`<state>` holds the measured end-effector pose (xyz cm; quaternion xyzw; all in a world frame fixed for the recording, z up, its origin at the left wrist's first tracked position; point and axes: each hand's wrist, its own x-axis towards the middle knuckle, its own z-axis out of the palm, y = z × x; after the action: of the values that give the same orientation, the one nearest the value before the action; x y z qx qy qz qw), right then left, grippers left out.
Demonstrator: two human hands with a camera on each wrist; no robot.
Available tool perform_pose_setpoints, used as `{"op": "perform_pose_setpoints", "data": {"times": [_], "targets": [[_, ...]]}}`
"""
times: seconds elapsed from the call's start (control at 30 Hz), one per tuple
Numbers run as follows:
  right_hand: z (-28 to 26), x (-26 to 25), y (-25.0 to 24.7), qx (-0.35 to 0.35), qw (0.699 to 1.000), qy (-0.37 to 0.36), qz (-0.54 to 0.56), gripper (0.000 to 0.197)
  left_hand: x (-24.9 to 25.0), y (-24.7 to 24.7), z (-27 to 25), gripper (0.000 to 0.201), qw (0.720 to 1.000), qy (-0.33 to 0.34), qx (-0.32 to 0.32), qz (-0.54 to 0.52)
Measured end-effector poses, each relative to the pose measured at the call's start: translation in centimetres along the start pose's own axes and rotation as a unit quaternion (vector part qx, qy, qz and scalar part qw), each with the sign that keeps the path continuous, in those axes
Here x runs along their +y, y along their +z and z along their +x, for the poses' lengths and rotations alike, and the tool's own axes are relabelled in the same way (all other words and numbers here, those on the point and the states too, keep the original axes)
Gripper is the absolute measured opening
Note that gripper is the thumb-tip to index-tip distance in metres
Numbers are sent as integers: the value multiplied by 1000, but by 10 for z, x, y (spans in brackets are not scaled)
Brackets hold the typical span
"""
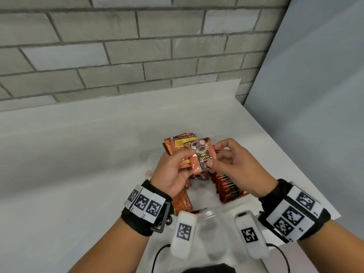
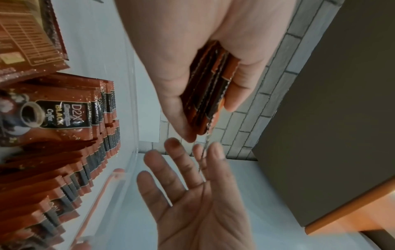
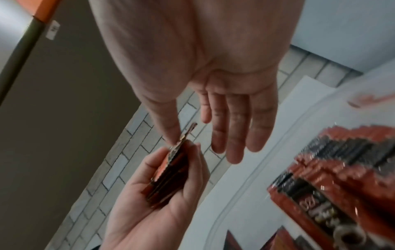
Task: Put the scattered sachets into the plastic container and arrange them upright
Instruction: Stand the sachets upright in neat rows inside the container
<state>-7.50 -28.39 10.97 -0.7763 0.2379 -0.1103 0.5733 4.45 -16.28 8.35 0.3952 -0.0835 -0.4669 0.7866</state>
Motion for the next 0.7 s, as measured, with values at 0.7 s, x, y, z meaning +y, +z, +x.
{"op": "perform_pose_setpoints", "data": {"times": [0.7], "targets": [[34, -9, -14, -22, 969, -18, -245, 9, 24, -26, 2, 19, 990, 105, 91, 31]]}}
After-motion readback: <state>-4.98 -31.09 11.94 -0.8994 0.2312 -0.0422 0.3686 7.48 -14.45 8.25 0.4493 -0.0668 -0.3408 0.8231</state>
